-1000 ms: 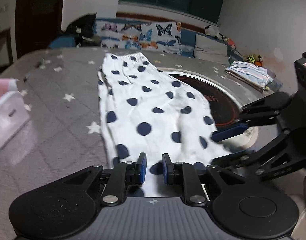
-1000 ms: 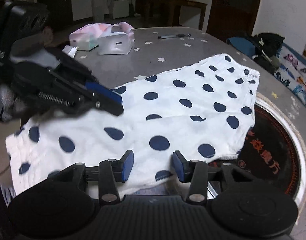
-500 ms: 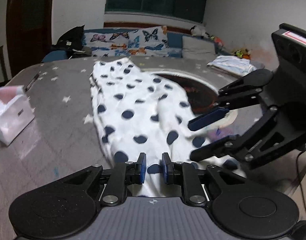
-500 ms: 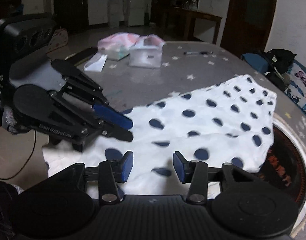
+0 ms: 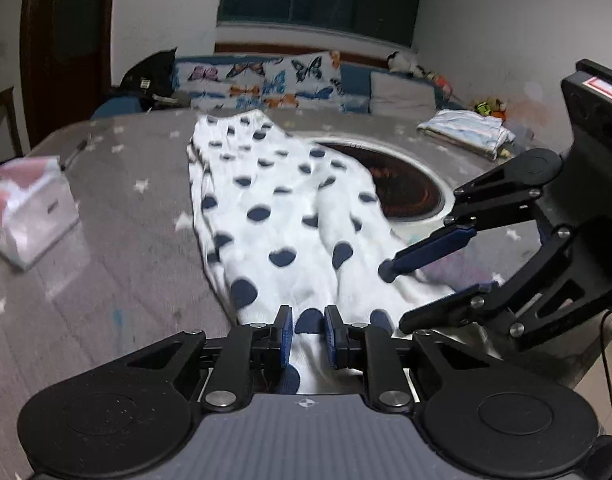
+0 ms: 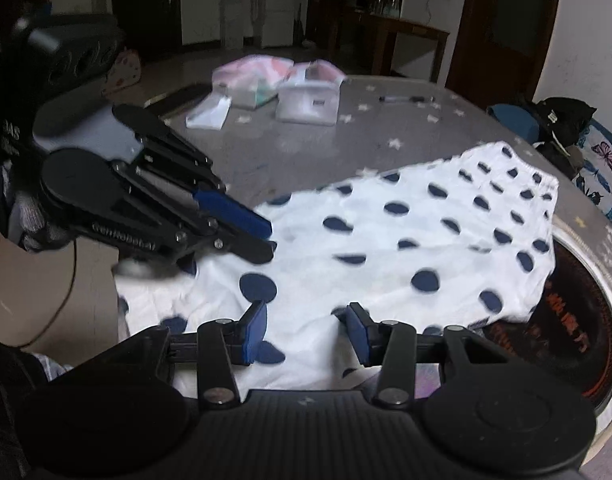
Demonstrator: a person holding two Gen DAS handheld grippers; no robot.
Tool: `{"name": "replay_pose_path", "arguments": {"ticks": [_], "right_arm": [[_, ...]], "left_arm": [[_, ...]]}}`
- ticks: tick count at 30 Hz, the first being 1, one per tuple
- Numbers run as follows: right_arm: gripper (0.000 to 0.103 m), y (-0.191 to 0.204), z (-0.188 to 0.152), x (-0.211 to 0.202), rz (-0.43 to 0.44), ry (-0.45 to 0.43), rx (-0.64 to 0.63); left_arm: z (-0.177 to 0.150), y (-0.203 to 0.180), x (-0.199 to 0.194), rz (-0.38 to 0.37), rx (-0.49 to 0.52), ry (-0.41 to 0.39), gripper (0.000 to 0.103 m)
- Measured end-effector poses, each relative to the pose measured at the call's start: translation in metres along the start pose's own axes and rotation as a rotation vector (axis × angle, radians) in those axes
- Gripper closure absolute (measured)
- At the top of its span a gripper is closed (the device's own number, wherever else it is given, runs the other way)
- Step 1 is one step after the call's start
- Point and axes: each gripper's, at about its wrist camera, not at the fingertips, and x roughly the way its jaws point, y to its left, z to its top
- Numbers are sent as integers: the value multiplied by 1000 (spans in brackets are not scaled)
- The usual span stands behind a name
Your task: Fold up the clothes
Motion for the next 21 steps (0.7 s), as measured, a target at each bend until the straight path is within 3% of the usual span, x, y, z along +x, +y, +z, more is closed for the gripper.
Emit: {"name": "replay_pose_path", "arguments": {"ticks": [9, 16, 21], "right_arm": [[58, 7, -8, -19, -14, -15, -14], [54, 11, -19, -36, -30, -10, -30], [54, 13, -26, -44, -37, -5, -34]], "left_arm": [[-4, -8, -49, 4, -50, -28, 53], [-27, -5, -60, -15, -266, 62, 48], [-38, -8, -53, -55, -348, 112, 48]]}}
